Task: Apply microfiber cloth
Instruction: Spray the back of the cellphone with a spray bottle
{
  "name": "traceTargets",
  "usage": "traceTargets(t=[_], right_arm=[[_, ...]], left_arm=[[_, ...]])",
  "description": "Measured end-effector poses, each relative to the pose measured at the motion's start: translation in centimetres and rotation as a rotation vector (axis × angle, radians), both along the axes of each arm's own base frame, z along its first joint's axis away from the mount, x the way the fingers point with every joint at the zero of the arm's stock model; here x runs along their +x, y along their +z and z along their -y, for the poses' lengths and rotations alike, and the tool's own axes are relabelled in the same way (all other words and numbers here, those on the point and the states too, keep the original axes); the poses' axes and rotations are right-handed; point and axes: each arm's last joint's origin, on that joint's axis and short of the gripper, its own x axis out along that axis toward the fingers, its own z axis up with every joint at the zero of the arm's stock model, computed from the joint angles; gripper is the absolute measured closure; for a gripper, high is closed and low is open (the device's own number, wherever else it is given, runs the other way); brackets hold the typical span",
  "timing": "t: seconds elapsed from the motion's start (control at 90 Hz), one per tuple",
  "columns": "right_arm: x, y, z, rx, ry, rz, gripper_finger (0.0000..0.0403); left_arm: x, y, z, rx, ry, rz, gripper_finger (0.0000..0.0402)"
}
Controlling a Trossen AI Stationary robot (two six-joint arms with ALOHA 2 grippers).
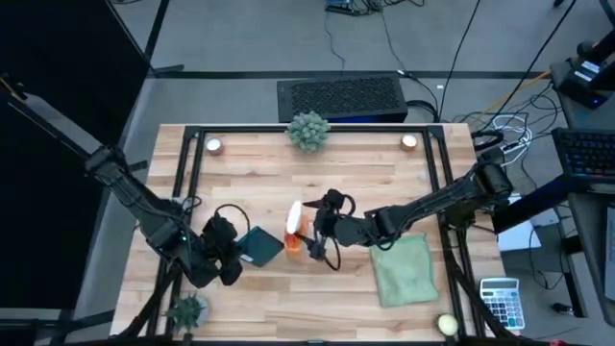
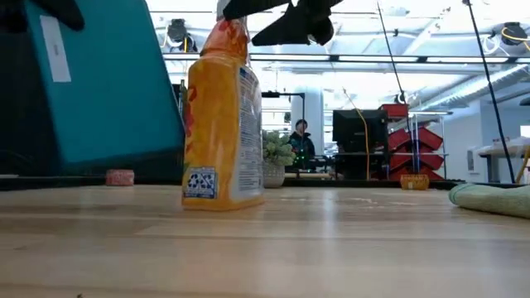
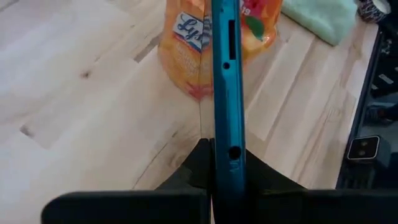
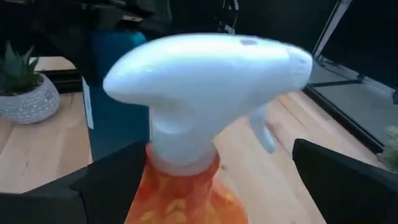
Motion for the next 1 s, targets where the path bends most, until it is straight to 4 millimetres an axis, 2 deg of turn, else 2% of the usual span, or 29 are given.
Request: traceTargets(t=[0.489, 0.611, 0.789, 0.889, 1.0], right_arm=[[1.0, 0.1, -0.2, -0.068, 0.106, 0.067, 0.0014], [1.2, 0.0, 0.2, -0.050, 0.111, 0.069, 0.0014], [1.2, 0.0, 0.3, -0.050, 0.112, 0.072, 0.0014], [1.2, 0.1, 0.1, -0.050, 0.119, 0.075, 0.0014], [1.2, 0.1, 0.2, -0.052, 0.122, 0.075, 0.0014]], left_arm=[[0.0, 0.1, 0.0, 0.007, -0.008, -0.001, 0.0395], [0.3, 1.4, -0.3, 0.025, -0.022, 0.000, 0.0395], [-0.1, 4.4, -2.7, 0.208, 0.003, -0.097, 0.0395], [0.9, 5.6, -4.4, 0.308, -0.027, -0.102, 0.0395], [2.6, 5.9, -6.3, 0.376, -0.088, -0.110, 0.0395]])
